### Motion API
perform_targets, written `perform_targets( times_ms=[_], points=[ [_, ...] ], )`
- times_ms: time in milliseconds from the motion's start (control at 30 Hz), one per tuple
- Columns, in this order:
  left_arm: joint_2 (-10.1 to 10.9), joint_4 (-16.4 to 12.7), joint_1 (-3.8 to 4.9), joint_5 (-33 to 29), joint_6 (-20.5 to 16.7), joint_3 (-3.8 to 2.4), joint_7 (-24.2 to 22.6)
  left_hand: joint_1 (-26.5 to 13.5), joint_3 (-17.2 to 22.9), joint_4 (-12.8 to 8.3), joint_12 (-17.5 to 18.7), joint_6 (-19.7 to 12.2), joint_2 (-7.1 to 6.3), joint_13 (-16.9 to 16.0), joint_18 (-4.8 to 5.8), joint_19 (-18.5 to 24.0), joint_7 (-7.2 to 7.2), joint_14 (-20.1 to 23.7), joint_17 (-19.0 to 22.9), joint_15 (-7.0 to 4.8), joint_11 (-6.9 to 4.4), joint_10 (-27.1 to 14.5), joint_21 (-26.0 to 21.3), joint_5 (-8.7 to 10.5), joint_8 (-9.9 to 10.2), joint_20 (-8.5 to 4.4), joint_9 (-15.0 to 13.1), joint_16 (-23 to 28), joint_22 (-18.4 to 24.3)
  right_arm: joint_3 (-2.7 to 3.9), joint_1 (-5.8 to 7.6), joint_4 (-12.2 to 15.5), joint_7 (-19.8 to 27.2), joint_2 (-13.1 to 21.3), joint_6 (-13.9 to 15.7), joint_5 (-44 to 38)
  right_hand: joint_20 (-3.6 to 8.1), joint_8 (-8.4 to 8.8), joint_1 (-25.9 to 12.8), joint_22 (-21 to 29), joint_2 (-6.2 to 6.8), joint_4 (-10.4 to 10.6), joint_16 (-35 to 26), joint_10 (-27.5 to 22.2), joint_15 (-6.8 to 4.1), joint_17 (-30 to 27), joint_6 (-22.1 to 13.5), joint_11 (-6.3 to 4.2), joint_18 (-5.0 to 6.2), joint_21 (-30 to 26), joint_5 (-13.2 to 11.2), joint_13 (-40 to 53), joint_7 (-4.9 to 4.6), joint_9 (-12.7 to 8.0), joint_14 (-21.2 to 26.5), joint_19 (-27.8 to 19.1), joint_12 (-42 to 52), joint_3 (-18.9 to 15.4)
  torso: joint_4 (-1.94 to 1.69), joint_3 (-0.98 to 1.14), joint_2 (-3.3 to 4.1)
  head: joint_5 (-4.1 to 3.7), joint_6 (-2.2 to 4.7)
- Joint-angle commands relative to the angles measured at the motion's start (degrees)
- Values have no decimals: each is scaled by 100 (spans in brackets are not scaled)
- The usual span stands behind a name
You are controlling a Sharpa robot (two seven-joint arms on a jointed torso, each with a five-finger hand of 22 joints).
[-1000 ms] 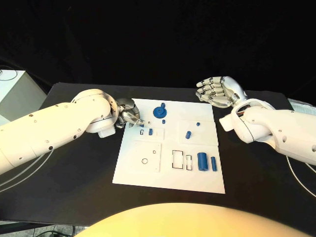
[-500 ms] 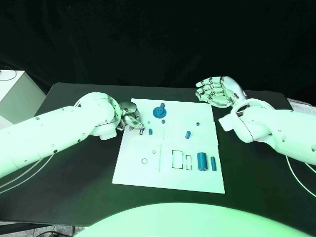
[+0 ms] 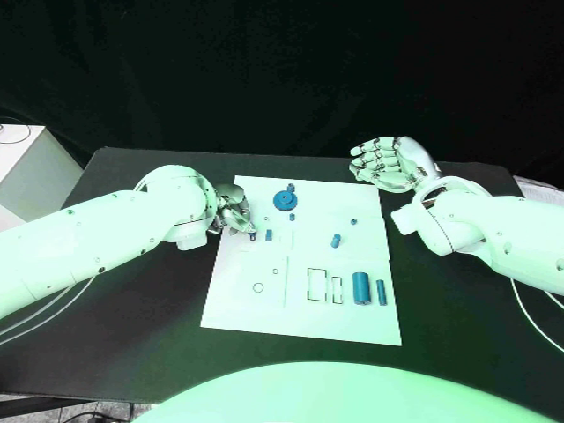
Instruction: Assemble the parts on the task board
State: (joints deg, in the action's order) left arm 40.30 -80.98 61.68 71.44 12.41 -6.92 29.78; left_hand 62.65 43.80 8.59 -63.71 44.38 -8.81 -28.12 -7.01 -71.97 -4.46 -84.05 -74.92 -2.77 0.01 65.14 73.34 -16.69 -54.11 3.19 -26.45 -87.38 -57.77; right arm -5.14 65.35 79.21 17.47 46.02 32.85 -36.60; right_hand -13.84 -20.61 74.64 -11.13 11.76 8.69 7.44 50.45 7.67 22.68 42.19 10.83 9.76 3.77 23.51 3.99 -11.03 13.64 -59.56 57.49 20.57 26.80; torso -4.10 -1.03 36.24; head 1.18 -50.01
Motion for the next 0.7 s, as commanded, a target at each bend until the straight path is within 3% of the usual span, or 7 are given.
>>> perform_targets(
  times_ms=[33, 700],
  points=[
    [-13, 10, -1, 63, 169, -1, 15, 10, 1156, -1152, -30, 44, 59, 5, 30, -49, 1, -414, -958, -46, 0, 17, 29, -20, -15, 1, -5, -22, 3, 1, -3, 6, 84, 2, -74, -10, -4, 32, -30, 5, -21, -26, -31, 47, 13, -5, 41, 0, 75, 7, 26, -6, -348, -5, -47, 9, 2, -4, 0, 3, 0, 2, 1],
    [-53, 55, -3, 68, 312, 2, 31, 8, 1168, -1157, -32, 50, 58, -10, 33, -55, 3, -419, -974, -47, -2, 30, 36, -17, -11, -2, -1, -28, -8, 1, -6, 7, 83, 5, -81, -9, -5, 33, -44, 28, -22, -28, -37, 49, 13, -17, 44, 0, 75, 8, 29, -14, -348, -11, -54, 16, 4, -4, 2, 4, 3, -6, 1]
  ],
)
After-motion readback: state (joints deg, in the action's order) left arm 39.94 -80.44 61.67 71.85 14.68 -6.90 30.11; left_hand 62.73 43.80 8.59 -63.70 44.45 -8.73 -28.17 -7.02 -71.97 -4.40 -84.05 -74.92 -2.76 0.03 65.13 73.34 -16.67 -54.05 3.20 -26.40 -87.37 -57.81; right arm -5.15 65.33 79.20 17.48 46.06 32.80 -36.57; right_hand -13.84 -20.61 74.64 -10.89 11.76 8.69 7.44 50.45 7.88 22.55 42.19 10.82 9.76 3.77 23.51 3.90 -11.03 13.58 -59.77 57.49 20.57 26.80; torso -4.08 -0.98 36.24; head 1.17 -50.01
